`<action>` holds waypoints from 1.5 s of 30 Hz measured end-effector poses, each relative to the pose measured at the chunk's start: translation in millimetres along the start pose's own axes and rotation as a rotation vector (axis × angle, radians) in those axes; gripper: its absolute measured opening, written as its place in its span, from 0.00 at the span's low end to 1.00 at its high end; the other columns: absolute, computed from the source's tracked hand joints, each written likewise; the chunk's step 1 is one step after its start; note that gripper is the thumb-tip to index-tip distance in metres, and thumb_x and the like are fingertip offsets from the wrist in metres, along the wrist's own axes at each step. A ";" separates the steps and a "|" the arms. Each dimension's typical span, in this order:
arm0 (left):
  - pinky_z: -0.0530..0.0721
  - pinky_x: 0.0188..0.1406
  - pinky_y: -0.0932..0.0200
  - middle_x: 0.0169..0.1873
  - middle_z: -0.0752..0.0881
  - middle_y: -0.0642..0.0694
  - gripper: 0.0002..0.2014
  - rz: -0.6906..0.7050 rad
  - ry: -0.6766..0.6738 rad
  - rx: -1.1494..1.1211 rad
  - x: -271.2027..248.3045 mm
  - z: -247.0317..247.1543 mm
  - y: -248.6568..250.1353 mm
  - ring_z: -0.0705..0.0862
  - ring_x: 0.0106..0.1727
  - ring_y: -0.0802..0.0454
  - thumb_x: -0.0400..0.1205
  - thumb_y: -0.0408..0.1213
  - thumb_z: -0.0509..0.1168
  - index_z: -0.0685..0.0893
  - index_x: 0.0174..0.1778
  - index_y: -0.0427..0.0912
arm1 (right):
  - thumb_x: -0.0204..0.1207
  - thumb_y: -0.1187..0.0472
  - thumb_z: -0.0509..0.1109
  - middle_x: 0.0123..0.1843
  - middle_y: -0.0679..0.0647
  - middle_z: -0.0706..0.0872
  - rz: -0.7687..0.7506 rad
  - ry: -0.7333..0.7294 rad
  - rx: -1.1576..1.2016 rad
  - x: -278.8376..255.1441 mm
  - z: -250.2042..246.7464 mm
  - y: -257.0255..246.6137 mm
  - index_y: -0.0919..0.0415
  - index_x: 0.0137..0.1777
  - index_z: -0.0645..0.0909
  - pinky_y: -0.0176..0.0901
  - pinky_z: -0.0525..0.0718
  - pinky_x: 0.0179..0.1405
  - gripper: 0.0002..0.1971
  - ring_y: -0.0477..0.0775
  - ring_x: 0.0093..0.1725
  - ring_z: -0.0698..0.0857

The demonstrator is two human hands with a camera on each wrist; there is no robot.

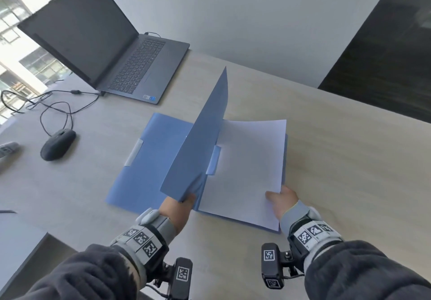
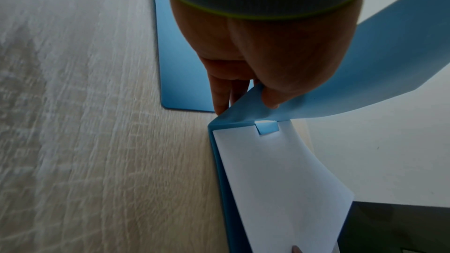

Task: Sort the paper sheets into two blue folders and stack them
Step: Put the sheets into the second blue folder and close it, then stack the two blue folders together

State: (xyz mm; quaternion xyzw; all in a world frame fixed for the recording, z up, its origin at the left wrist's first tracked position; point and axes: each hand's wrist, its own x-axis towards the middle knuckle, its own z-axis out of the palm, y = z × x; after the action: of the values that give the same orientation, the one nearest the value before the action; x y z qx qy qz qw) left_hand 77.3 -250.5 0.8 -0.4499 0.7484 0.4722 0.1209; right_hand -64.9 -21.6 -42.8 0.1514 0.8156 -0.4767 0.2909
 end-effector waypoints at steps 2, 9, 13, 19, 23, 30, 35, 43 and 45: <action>0.70 0.37 0.53 0.26 0.72 0.44 0.16 0.013 0.008 0.002 0.8 -0.2 0.6 0.69 0.28 0.46 0.84 0.43 0.62 0.73 0.31 0.41 | 0.72 0.68 0.66 0.45 0.59 0.89 0.002 0.004 -0.019 0.8 2.8 -1.5 0.55 0.47 0.83 0.57 0.84 0.55 0.09 0.68 0.49 0.87; 0.70 0.32 0.55 0.31 0.76 0.43 0.14 0.065 0.010 0.024 1.4 0.0 3.3 0.71 0.31 0.47 0.85 0.44 0.62 0.77 0.40 0.38 | 0.73 0.70 0.65 0.48 0.63 0.88 0.014 -0.010 -0.050 6.7 4.0 -0.8 0.62 0.55 0.85 0.56 0.83 0.56 0.13 0.68 0.51 0.87; 0.67 0.29 0.55 0.23 0.69 0.44 0.19 0.080 -0.020 0.071 -1.6 -0.1 5.4 0.67 0.25 0.47 0.84 0.40 0.60 0.67 0.28 0.40 | 0.75 0.71 0.65 0.49 0.62 0.86 0.005 -0.039 -0.021 6.5 2.6 -4.1 0.62 0.57 0.82 0.48 0.81 0.50 0.12 0.65 0.49 0.84; 0.74 0.39 0.60 0.42 0.80 0.53 0.10 0.223 -0.142 0.145 -7.6 1.9 11.3 0.79 0.43 0.50 0.80 0.35 0.65 0.78 0.53 0.54 | 0.80 0.46 0.62 0.53 0.65 0.86 0.076 -0.020 -0.136 2.6 -10.4 -15.4 0.66 0.52 0.80 0.49 0.77 0.55 0.21 0.65 0.53 0.83; 0.77 0.64 0.57 0.72 0.68 0.61 0.42 0.293 -0.276 0.251 -6.3 2.8 7.8 0.70 0.75 0.54 0.72 0.26 0.60 0.61 0.81 0.62 | 0.69 0.39 0.57 0.36 0.64 0.89 0.196 0.025 0.060 7.5 -30.6 -9.4 0.67 0.49 0.85 0.55 0.86 0.40 0.31 0.65 0.37 0.87; 0.77 0.70 0.44 0.76 0.73 0.42 0.37 0.206 -0.145 0.230 14.2 18.0 28.9 0.74 0.74 0.41 0.75 0.34 0.63 0.63 0.82 0.49 | 0.79 0.46 0.57 0.42 0.56 0.90 0.106 0.077 0.152 -9.0 -54.8 10.0 0.58 0.47 0.84 0.49 0.82 0.39 0.19 0.57 0.40 0.87; 0.79 0.56 0.50 0.74 0.75 0.43 0.34 0.118 -0.089 0.150 28.0 39.7 51.3 0.80 0.67 0.38 0.78 0.34 0.62 0.63 0.83 0.48 | 0.68 0.45 0.63 0.35 0.53 0.83 -0.001 0.022 -0.031 -18.4 -52.7 31.1 0.65 0.45 0.83 0.48 0.77 0.40 0.22 0.53 0.36 0.79; 0.82 0.57 0.52 0.58 0.88 0.40 0.19 -0.028 -0.133 0.081 36.7 44.6 53.8 0.86 0.55 0.38 0.80 0.41 0.64 0.78 0.69 0.46 | 0.74 0.52 0.68 0.45 0.55 0.91 0.026 -0.058 -0.007 -24.7 -61.8 40.8 0.48 0.49 0.87 0.47 0.82 0.47 0.08 0.53 0.45 0.88; 0.84 0.58 0.50 0.53 0.89 0.40 0.15 -0.033 -0.150 0.045 36.0 48.3 49.8 0.88 0.53 0.38 0.80 0.38 0.65 0.81 0.62 0.44 | 0.75 0.53 0.68 0.43 0.53 0.89 0.029 -0.068 0.012 -29.0 -66.9 43.8 0.47 0.46 0.86 0.45 0.80 0.45 0.05 0.51 0.42 0.85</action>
State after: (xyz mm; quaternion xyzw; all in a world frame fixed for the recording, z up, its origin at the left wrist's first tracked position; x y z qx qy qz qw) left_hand 5.9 -223.8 -16.6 -0.4225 0.7401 0.4856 0.1946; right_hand -41.3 59.1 -29.9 0.1487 0.8002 -0.4821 0.3243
